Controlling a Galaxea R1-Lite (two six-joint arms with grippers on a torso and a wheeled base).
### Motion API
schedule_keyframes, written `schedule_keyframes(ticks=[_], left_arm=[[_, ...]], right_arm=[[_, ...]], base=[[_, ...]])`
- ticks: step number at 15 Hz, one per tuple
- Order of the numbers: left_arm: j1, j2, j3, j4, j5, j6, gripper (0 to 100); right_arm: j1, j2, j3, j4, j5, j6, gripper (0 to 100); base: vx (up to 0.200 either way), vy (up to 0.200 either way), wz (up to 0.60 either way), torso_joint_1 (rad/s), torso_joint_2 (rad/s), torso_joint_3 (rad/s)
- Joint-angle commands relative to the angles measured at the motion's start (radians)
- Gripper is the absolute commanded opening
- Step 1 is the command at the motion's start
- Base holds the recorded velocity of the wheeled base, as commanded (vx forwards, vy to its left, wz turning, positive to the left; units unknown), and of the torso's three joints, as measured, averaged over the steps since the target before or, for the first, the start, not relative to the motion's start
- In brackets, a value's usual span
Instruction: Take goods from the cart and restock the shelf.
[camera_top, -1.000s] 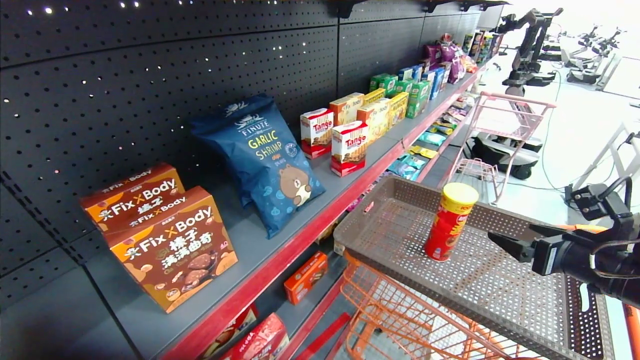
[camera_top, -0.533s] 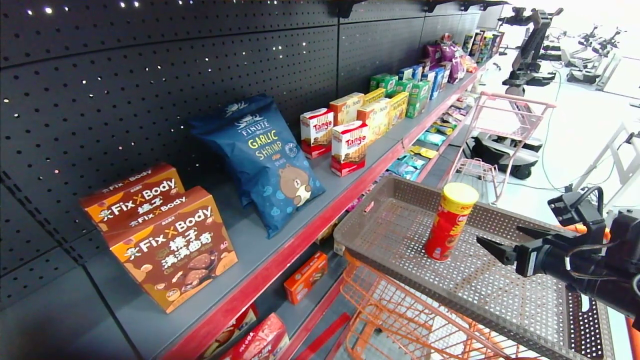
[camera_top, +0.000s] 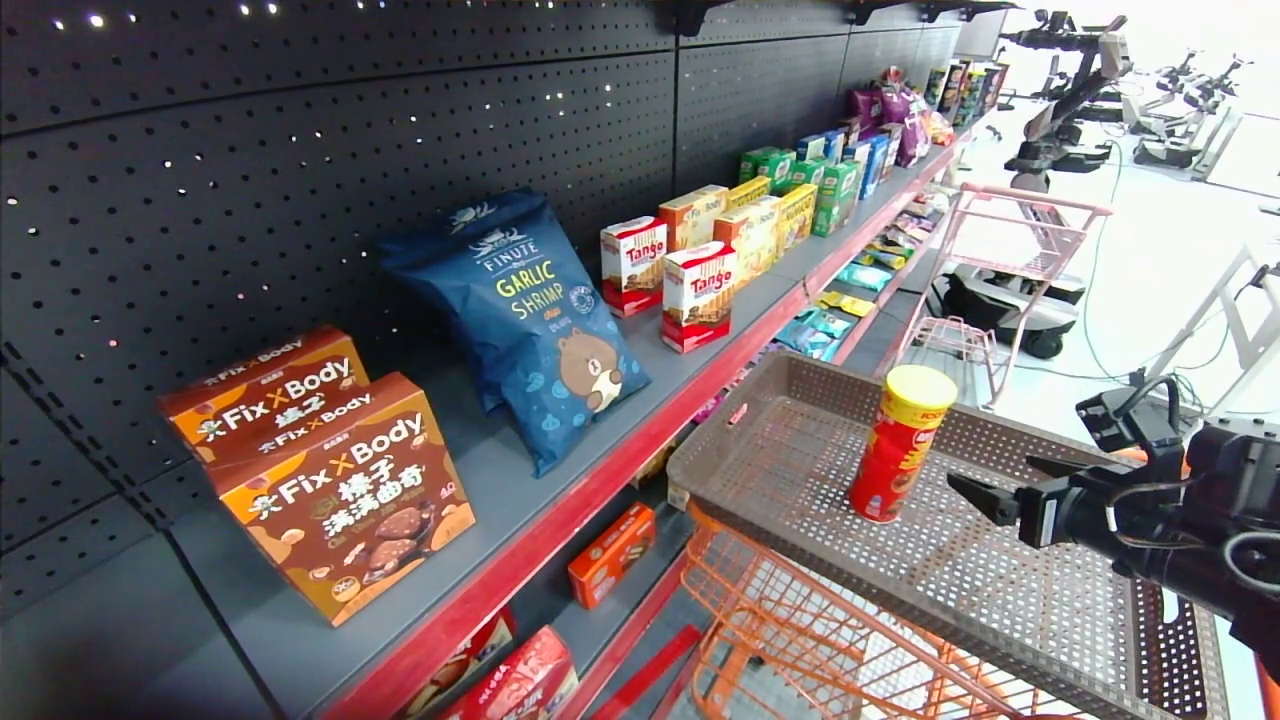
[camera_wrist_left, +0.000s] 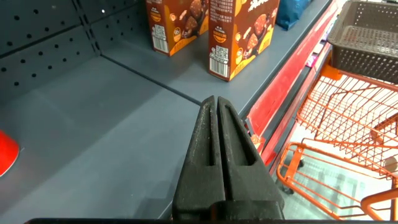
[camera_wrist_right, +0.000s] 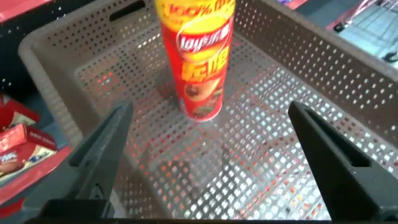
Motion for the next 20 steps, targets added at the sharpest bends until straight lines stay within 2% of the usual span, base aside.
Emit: schedule_keyframes(ticks=[1, 6, 10, 20], left_arm=[[0.000, 0.001, 0.000, 0.000, 0.002, 0.000, 0], [0.000, 0.001, 0.000, 0.000, 0.000, 0.000, 0], [0.000, 0.001, 0.000, 0.000, 0.002, 0.000, 0], [0.000, 0.001, 0.000, 0.000, 0.000, 0.000, 0]], right_arm=[[0.001, 0.040, -0.047, 0.000, 0.001, 0.000, 100], [0.030, 0.161, -0.179, -0.030, 0.007, -0.011, 100], [0.033, 0.218, -0.228, -0.035, 0.006, -0.026, 100], [0.053, 0.377, -0.454, 0.002, 0.007, -0.024, 100]], base=[[0.000, 0.000, 0.00, 0.000, 0.00, 0.000], [0.000, 0.000, 0.00, 0.000, 0.00, 0.000], [0.000, 0.000, 0.00, 0.000, 0.00, 0.000], [0.000, 0.000, 0.00, 0.000, 0.00, 0.000]])
